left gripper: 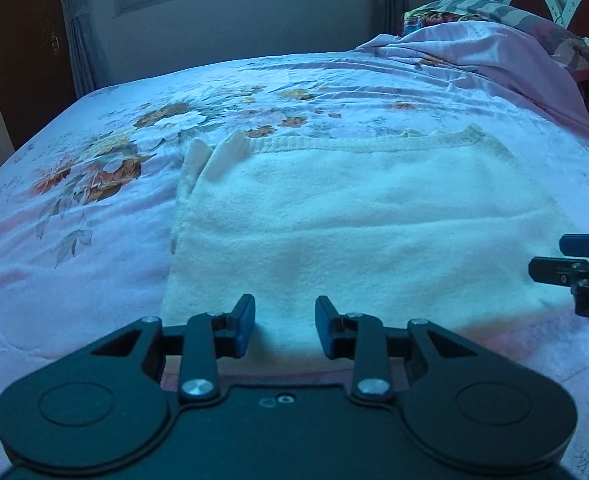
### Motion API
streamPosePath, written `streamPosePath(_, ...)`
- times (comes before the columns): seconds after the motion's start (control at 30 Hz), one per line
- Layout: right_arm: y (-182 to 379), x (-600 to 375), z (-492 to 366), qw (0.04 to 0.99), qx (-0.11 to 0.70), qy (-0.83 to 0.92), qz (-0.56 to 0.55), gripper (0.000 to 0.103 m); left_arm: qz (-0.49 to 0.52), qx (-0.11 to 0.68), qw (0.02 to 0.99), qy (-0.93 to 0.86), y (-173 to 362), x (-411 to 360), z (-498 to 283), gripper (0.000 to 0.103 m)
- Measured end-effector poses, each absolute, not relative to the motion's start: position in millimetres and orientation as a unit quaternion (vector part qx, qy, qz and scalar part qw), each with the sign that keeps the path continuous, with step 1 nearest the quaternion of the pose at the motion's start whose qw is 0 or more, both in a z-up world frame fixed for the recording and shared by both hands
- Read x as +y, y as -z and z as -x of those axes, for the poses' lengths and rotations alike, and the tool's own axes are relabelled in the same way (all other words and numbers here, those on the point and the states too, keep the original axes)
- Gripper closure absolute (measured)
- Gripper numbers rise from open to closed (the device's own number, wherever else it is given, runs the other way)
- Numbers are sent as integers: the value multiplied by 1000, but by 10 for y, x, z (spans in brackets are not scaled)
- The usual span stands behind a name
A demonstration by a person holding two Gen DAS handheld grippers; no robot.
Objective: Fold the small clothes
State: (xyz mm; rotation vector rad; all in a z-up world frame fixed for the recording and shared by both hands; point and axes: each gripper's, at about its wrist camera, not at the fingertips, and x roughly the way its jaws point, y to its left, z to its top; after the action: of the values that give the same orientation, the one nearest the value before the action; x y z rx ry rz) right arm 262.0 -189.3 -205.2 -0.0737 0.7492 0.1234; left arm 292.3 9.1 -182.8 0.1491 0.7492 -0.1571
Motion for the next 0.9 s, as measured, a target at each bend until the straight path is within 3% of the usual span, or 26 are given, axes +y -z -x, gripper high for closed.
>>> streamPosePath(0.17,2298,-1930,-2592,914,401,-51,29,53,-67,384,918,69,1993,46,-2930,69)
streamPosePath(0.47,2316,-1834,-2553,917,397,-17,14,39,-56,391,918,42,2002,-3,-2933,69)
streamPosePath(0.63,2330,-1744,-2544,919,394,16,19,20,-60,389,919,36,2001,-21,-2909,68)
streamPosePath(0.73,2325,-1757,-2602,911,412,26,4,0,-56,394,917,37,1978,-11,-2924,66)
streamPosePath(0.9,2313,-1777,-2653,901,432,32,-8,0,-40,394,917,42,1968,24,-2920,56)
